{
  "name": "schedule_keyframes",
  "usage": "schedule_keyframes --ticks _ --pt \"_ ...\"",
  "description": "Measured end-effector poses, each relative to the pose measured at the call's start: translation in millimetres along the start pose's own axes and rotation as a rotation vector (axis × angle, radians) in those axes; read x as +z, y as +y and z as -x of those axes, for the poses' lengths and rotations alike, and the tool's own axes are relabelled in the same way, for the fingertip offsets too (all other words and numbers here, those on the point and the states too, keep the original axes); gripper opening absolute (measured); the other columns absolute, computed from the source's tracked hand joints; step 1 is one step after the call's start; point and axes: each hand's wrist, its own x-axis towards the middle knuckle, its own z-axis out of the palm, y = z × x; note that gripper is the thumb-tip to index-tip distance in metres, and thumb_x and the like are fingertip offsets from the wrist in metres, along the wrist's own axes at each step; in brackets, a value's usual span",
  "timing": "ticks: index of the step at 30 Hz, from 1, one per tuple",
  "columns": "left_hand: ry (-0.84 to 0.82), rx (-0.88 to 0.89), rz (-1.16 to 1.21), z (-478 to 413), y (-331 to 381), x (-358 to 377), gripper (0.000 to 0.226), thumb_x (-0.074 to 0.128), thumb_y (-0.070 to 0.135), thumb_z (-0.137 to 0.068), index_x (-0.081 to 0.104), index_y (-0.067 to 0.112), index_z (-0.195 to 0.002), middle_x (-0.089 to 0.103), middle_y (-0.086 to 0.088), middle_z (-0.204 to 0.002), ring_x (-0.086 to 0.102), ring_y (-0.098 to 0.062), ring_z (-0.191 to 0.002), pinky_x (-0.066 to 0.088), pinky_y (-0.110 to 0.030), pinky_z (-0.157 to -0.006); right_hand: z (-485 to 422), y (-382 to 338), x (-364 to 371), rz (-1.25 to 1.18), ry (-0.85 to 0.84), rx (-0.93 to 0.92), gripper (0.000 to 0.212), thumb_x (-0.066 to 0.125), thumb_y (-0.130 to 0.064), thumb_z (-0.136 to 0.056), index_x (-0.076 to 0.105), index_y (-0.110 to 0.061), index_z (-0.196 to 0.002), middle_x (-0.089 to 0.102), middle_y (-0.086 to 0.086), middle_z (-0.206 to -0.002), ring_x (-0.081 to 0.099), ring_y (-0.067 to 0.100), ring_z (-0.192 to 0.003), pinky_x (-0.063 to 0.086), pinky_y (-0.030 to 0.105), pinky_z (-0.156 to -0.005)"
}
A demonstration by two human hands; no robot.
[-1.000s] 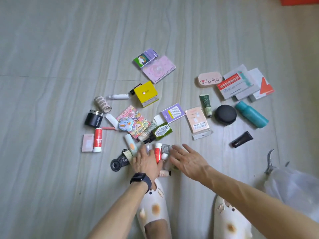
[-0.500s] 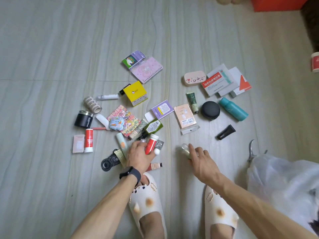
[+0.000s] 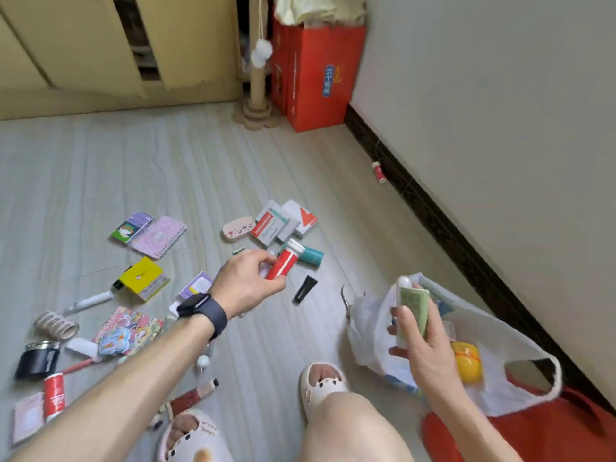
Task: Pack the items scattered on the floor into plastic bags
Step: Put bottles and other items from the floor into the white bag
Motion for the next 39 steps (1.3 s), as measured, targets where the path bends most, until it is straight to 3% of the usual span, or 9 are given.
schedule_keyframes --ticks 7,12,15,17,18,24,27,34,39 --pt "-0.163 0.347 -0.290 -13 146 37 0.028 0.067 0.041 -0.066 0.071 0.024 -0.088 0.067 0.001 -0.091 0.063 -0.022 -0.089 0.052 -0.034 -0.079 -26 67 -106 0.063 0.045 0.439 0.020 0.053 -0.030 -0.101 0.058 -0.012 -0.109 0.058 0.008 -0.083 0.054 0.018 -0.065 0.044 0.025 -0.053" --pt "-0.326 0.376 -0.364 -2 174 109 0.030 0.067 0.042 -0.070 0.071 0.023 -0.092 0.065 -0.002 -0.091 0.063 -0.025 -0.085 0.051 -0.031 -0.073 -68 88 -121 0.119 0.003 0.607 0.030 0.056 -0.036 -0.098 0.060 -0.011 -0.115 0.051 0.007 -0.073 0.043 0.017 -0.054 0.034 0.022 -0.044" --pt "-0.414 0.317 -0.296 7 173 145 0.034 0.069 0.045 -0.070 0.073 0.023 -0.096 0.070 0.000 -0.089 0.065 -0.021 -0.080 0.054 -0.030 -0.069 -84 97 -119 0.063 0.012 0.581 0.029 0.057 -0.027 -0.098 0.060 -0.012 -0.123 0.061 0.010 -0.105 0.061 0.025 -0.083 0.056 0.033 -0.064" --pt "-0.456 0.270 -0.238 11 169 161 0.034 0.070 0.043 -0.071 0.074 0.023 -0.098 0.071 0.001 -0.088 0.065 -0.019 -0.079 0.054 -0.029 -0.069 -80 100 -119 0.116 0.049 0.519 0.031 0.056 -0.024 -0.099 0.058 -0.013 -0.128 0.060 0.009 -0.125 0.061 0.028 -0.107 0.053 0.043 -0.095" --pt "-0.467 0.262 -0.222 13 167 168 0.033 0.069 0.041 -0.071 0.074 0.022 -0.098 0.071 0.001 -0.088 0.064 -0.018 -0.078 0.053 -0.029 -0.068 -73 99 -119 0.123 0.085 0.490 0.029 0.056 -0.024 -0.099 0.060 -0.014 -0.126 0.062 0.008 -0.125 0.061 0.023 -0.106 0.051 0.041 -0.096" --pt "-0.558 0.457 -0.301 27 176 205 0.031 0.061 0.037 -0.064 0.067 0.018 -0.087 0.065 -0.001 -0.087 0.062 -0.025 -0.081 0.054 -0.038 -0.071 -35 82 -123 -0.333 -0.122 0.568 0.033 0.048 -0.051 -0.099 0.067 -0.026 -0.112 0.075 0.005 -0.096 0.067 0.023 -0.078 0.047 0.035 -0.066" --pt "-0.615 0.558 -0.317 37 183 222 0.029 0.066 0.037 -0.069 0.065 0.021 -0.093 0.068 -0.001 -0.090 0.063 -0.027 -0.083 0.052 -0.034 -0.070 -31 93 -128 -0.215 -0.104 0.482 0.027 0.051 -0.039 -0.101 0.067 -0.024 -0.118 0.070 0.001 -0.079 0.054 0.017 -0.058 0.035 0.026 -0.051" --pt "-0.594 0.645 -0.275 37 187 229 0.036 0.065 0.029 -0.079 0.050 0.020 -0.110 0.065 -0.008 -0.095 0.060 -0.031 -0.087 0.037 -0.032 -0.061 -27 103 -133 -0.109 -0.036 0.396 0.017 0.063 -0.034 -0.095 0.073 -0.029 -0.108 0.068 0.003 -0.073 0.054 0.018 -0.056 0.041 0.027 -0.049" --pt "-0.580 0.618 -0.241 35 186 239 0.034 0.061 0.043 -0.080 0.049 0.024 -0.105 0.063 -0.001 -0.097 0.058 -0.024 -0.091 0.047 -0.036 -0.070 -27 104 -143 0.062 -0.003 0.377 0.023 0.057 -0.025 -0.100 0.076 -0.014 -0.094 0.058 -0.004 -0.055 0.050 0.011 -0.047 0.040 0.023 -0.047"
